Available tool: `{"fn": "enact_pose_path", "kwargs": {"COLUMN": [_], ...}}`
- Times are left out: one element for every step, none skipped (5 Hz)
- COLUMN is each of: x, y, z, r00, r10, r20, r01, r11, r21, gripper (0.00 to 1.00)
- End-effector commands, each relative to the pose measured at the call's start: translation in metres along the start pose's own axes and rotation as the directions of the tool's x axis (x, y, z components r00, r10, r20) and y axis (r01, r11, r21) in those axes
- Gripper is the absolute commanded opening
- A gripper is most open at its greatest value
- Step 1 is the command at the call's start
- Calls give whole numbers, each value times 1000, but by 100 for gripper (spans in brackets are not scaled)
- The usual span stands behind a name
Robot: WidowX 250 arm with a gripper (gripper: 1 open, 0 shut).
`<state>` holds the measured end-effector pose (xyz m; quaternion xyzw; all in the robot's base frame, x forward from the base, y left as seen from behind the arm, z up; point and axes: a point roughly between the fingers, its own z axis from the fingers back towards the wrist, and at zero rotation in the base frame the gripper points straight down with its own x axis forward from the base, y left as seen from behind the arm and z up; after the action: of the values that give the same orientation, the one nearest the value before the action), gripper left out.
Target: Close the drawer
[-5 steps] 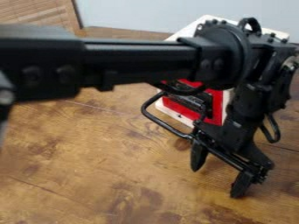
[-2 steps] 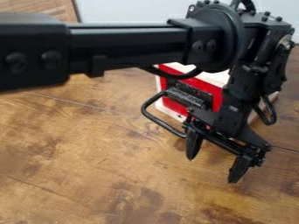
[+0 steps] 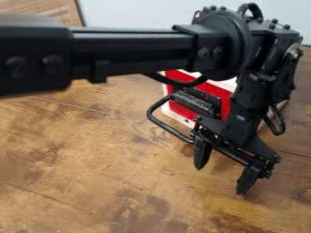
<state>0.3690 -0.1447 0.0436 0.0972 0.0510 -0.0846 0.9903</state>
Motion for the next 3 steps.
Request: {"fn": "enact_pose_path", "kwargs": {"x": [4, 5, 9], "y": [26, 31, 34], "z": [36, 42, 45], "r00": [995, 993, 994], "r10": [66, 93, 72], "r20": [80, 75, 81], "r01": [-65, -92, -72], "r11": [998, 996, 997], "r21": [-13, -14, -13], "gripper": [100, 100, 100]}}
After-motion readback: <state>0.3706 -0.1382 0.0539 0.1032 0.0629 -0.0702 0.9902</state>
